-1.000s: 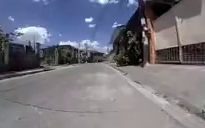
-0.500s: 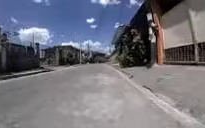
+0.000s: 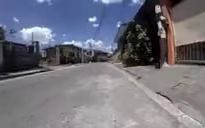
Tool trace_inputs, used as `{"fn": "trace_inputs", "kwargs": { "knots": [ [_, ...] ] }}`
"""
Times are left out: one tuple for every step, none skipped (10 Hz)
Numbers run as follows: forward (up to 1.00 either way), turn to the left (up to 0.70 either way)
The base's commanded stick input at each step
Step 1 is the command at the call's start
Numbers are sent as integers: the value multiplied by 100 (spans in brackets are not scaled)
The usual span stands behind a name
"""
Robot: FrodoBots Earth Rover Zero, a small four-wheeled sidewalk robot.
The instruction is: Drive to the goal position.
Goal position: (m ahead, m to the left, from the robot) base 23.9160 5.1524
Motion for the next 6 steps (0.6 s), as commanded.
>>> {"fn": "trace_inputs", "kwargs": {
  "knots": [
    [100,0],
    [100,-40],
    [100,-40],
    [100,-40],
    [100,-18],
    [100,3]
  ]
}}
